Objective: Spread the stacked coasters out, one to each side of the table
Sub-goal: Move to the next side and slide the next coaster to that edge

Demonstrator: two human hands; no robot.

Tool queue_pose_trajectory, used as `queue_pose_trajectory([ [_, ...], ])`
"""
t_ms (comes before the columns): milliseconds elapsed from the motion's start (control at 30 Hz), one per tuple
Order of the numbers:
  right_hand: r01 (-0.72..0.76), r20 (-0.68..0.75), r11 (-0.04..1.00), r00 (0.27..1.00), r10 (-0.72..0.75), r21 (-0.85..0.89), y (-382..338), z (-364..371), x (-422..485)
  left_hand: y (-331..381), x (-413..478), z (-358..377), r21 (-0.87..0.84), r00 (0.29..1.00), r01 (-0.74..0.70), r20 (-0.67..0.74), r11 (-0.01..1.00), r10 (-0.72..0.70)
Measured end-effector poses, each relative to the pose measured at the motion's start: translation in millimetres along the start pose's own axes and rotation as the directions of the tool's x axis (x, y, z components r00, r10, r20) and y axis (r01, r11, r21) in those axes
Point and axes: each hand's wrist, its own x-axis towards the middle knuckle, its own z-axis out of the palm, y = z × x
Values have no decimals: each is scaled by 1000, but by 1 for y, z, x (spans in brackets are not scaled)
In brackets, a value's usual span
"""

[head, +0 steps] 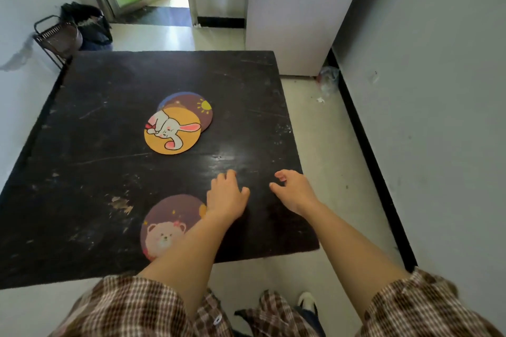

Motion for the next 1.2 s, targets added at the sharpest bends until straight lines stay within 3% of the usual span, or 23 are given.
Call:
queue_pose_trajectory([
  [233, 184, 159, 975, 974, -163, -123, 66, -68, 28, 90, -13, 61, -60, 968, 227, -96, 972, -232],
  [533, 362, 250, 910, 917, -310, -201, 82, -119, 87, 150, 18, 76, -124, 912, 332, -211, 935, -352],
  [900, 527, 393, 790, 829, -398, -313, 29, -122, 207, 155, 117, 51, -220, 833, 419, -293, 881, -469],
  [1200, 644, 522, 705, 728, -445, -297, -38, -91, 257, 121, 152, 24, -319, 707, 562, -293, 763, -643],
])
